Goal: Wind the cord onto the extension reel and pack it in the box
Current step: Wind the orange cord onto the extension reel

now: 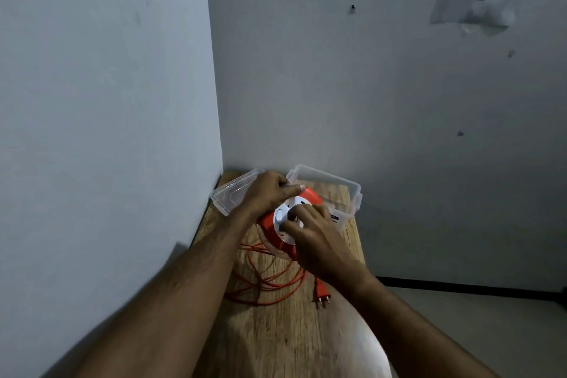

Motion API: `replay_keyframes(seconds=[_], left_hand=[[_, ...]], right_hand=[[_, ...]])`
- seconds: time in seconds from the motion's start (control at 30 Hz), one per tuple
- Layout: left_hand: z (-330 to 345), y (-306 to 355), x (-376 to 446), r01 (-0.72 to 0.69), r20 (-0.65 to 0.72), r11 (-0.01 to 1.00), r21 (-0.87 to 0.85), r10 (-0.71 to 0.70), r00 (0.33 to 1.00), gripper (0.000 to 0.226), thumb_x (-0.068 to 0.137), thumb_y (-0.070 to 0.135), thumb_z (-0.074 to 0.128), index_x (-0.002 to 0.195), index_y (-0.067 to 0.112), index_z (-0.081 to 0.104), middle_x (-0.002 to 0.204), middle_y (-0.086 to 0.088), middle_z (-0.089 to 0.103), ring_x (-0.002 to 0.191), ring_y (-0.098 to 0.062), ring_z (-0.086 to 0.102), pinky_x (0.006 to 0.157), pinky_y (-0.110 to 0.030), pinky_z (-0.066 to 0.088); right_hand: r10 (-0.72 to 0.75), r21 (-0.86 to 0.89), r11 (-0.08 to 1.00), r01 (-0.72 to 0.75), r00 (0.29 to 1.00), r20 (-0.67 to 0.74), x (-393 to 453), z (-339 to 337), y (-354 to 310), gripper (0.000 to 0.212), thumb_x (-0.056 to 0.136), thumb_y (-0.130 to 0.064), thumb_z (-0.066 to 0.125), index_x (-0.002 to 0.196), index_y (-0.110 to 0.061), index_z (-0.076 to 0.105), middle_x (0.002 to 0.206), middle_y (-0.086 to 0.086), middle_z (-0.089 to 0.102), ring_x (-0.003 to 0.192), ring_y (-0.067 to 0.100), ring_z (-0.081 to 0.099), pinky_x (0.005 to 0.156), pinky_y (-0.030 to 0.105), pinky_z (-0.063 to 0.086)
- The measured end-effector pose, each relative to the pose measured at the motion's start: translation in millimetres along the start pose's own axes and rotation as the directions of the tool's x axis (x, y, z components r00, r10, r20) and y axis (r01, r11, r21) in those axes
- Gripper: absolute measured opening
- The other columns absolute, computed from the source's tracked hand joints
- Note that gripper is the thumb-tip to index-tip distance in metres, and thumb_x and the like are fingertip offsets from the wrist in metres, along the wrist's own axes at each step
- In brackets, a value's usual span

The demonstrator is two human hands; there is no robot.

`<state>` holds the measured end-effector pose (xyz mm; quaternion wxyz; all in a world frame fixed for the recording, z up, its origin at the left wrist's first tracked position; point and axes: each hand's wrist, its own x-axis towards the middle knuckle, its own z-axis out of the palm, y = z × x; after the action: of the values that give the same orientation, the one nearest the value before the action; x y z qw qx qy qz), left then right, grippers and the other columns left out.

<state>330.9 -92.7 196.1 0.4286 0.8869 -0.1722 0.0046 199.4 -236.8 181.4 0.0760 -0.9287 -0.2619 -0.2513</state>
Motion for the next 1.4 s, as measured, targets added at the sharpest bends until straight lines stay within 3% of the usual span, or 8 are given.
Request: replay_keyframes(seconds=[0.4, 0.57, 0.73, 0.9, 1.03, 1.2, 1.3, 1.4], left_hand=[[-3.6, 13.4, -6.9, -0.064, 0.107, 0.998, -0.02, 0.066, 0.992, 0.035, 0.084, 0.051, 0.077, 0.062, 0.025, 0.071, 0.056, 0.005, 0.067, 0.056, -0.003, 0.064, 0.056, -0.027, 0.048], [-1.8, 8.8, -8.2, -0.031, 0.062, 0.999, -0.019, 0.032, 0.998, 0.04, 0.078, 0.059, 0.075, 0.061, 0.024, 0.07, 0.059, 0.002, 0.067, 0.06, -0.01, 0.064, 0.068, -0.042, 0.055], [-1.3, 6.1, -7.3, -0.01, 0.039, 1.0, -0.025, 0.011, 0.999, 0.049, 0.076, 0.066, 0.072, 0.065, 0.019, 0.072, 0.063, 0.002, 0.07, 0.064, -0.013, 0.069, 0.071, -0.039, 0.059], [2.9, 2.9, -5.4, -0.011, -0.053, 1.0, 0.001, 0.011, 0.999, 0.069, 0.075, 0.074, 0.063, 0.063, 0.006, 0.064, 0.061, -0.011, 0.064, 0.054, -0.018, 0.059, 0.063, -0.047, 0.052], [6.3, 5.9, -6.8, -0.036, -0.06, 0.998, 0.058, 0.039, 0.997, 0.065, 0.079, 0.066, 0.067, 0.056, 0.006, 0.052, 0.05, -0.007, 0.049, 0.047, -0.016, 0.047, 0.054, -0.042, 0.045], [8.3, 14.1, -9.9, -0.068, -0.054, 0.986, 0.152, 0.077, 0.996, 0.056, 0.082, 0.059, 0.072, 0.053, 0.015, 0.055, 0.048, 0.001, 0.054, 0.047, -0.013, 0.053, 0.052, -0.034, 0.042], [7.0, 8.5, -5.4, -0.055, 0.008, 0.99, 0.127, 0.054, 0.999, 0.058, 0.078, 0.067, 0.067, 0.057, 0.013, 0.061, 0.054, 0.001, 0.062, 0.053, -0.014, 0.062, 0.06, -0.041, 0.053], [3.3, -0.2, -3.1, -0.013, 0.024, 1.0, -0.02, 0.014, 1.0, 0.062, 0.075, 0.07, 0.066, 0.053, 0.014, 0.048, 0.052, -0.001, 0.052, 0.049, -0.017, 0.061, 0.062, -0.048, 0.058]], right_hand=[[-0.303, -0.239, 0.896, 0.374, 0.909, 0.285, 15.9, -19.3, 26.0, 0.052, 0.085, -0.036, 0.077, 0.134, -0.034, 0.06, 0.145, 0.012, 0.042, 0.138, 0.034, 0.041, 0.11, 0.059, 0.034], [-0.202, -0.148, 0.962, 0.229, 0.963, 0.179, 17.6, -8.7, 23.4, 0.067, 0.069, -0.057, 0.082, 0.128, -0.028, 0.066, 0.125, 0.011, 0.058, 0.118, 0.031, 0.057, 0.1, 0.052, 0.047], [0.14, 0.095, 0.985, -0.146, 0.987, 0.075, 15.6, -1.4, 10.0, 0.058, 0.072, -0.037, 0.078, 0.128, -0.023, 0.068, 0.108, 0.005, 0.075, 0.093, 0.025, 0.072, 0.081, 0.031, 0.056], [0.736, 0.491, 0.583, -0.647, 0.677, 0.019, 15.2, 15.7, -10.3, 0.063, 0.068, -0.058, 0.08, 0.121, -0.025, 0.071, 0.109, -0.006, 0.074, 0.093, 0.006, 0.068, 0.077, 0.027, 0.06], [0.902, 0.597, 0.311, -0.74, 0.428, 0.061, 21.9, 17.2, -25.2, 0.061, 0.067, -0.05, 0.09, 0.114, -0.017, 0.071, 0.107, -0.003, 0.072, 0.088, 0.005, 0.06, 0.069, 0.016, 0.047], [0.937, 0.693, -0.172, -0.7, 0.101, 0.334, 30.2, 33.4, -27.5, 0.066, 0.054, -0.057, 0.091, 0.102, -0.018, 0.067, 0.104, 0.001, 0.072, 0.089, 0.019, 0.071, 0.075, 0.041, 0.063], [0.926, 0.711, -0.113, -0.694, 0.186, 0.329, 25.9, 26.1, -27.1, 0.05, 0.071, -0.044, 0.089, 0.103, -0.015, 0.064, 0.101, 0.004, 0.072, 0.083, 0.018, 0.072, 0.069, 0.034, 0.063], [0.783, 0.488, 0.571, -0.66, 0.616, -0.082, 11.0, 2.6, -25.8, 0.031, 0.085, -0.03, 0.079, 0.106, -0.019, 0.06, 0.09, -0.007, 0.065, 0.072, 0.0, 0.058, 0.06, 0.005, 0.037]])
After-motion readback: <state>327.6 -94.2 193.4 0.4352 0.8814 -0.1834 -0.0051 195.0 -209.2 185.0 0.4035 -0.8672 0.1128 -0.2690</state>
